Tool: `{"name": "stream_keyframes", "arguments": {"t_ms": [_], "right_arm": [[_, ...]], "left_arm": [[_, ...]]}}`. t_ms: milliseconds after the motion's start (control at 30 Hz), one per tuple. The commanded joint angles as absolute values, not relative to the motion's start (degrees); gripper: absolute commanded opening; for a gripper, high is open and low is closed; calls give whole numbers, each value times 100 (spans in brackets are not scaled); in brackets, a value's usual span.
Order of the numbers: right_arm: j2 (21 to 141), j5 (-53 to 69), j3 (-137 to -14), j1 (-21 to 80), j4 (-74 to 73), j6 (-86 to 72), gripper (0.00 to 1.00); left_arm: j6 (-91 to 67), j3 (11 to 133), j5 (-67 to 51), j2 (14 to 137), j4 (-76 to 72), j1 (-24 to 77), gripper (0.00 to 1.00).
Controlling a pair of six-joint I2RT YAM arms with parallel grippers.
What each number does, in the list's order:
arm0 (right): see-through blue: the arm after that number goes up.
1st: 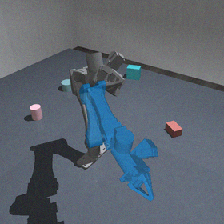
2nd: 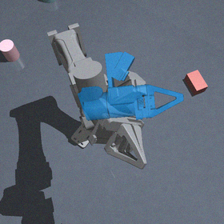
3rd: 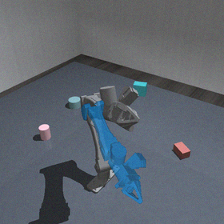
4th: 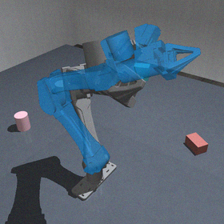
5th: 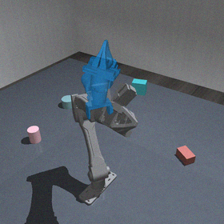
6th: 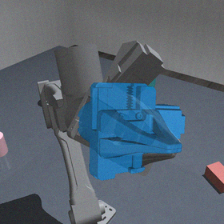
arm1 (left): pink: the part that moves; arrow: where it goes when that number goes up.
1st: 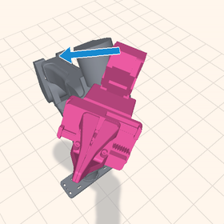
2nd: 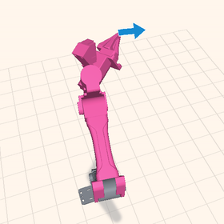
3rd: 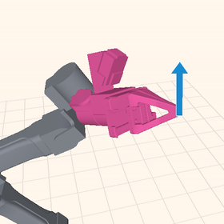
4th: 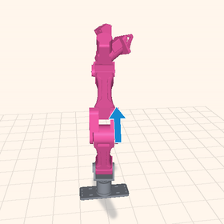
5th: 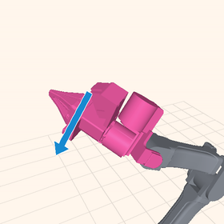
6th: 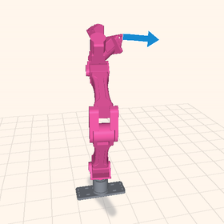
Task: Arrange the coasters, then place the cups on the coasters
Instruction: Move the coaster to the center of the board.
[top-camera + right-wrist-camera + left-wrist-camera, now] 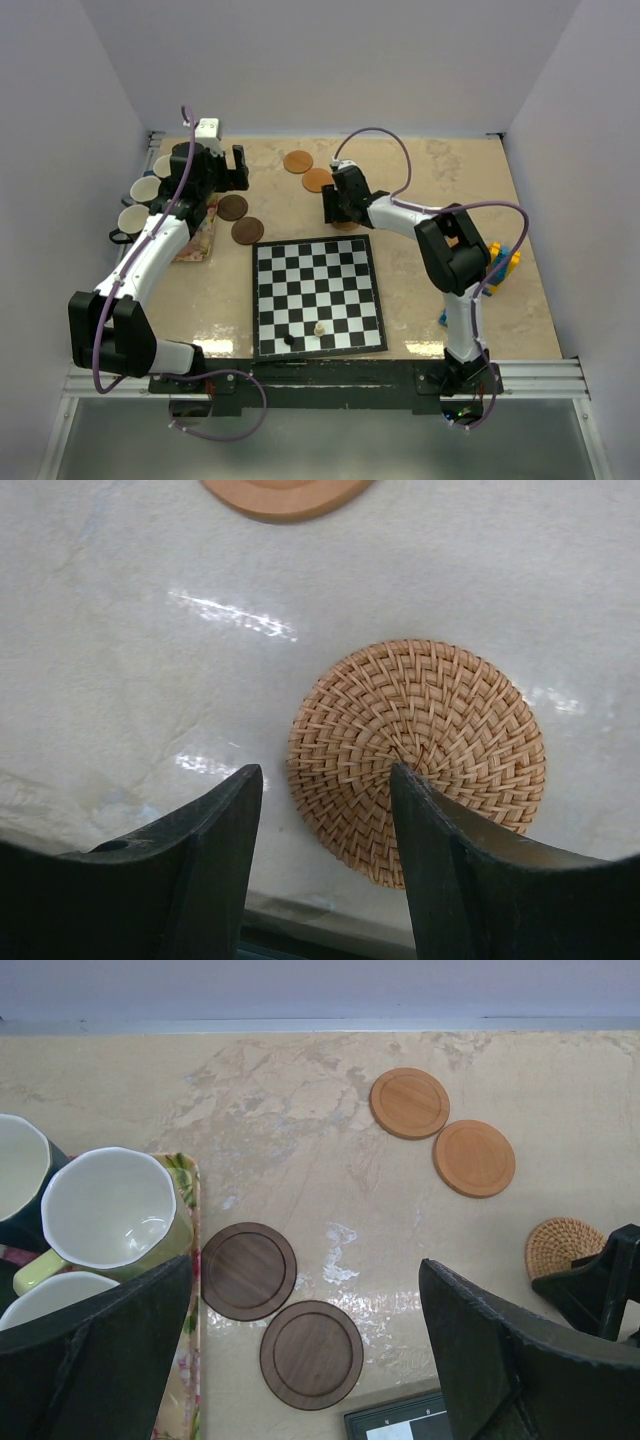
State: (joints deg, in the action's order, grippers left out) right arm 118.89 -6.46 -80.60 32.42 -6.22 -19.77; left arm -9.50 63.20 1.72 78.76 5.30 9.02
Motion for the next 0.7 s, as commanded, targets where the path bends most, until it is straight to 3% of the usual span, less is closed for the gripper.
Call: {"name": "stream_keyframes", "arguments": {"t_ms": [0,667], "right_arm": [[12348,-114,-8270,3559,-1177,-2101,57],[12954,-18,-9272,4210,-1380,-2118,55]], "left_arm": [[-1002,6372,185,7787,360,905,100],[-1002,6381,176,7778,352,905,100]]}}
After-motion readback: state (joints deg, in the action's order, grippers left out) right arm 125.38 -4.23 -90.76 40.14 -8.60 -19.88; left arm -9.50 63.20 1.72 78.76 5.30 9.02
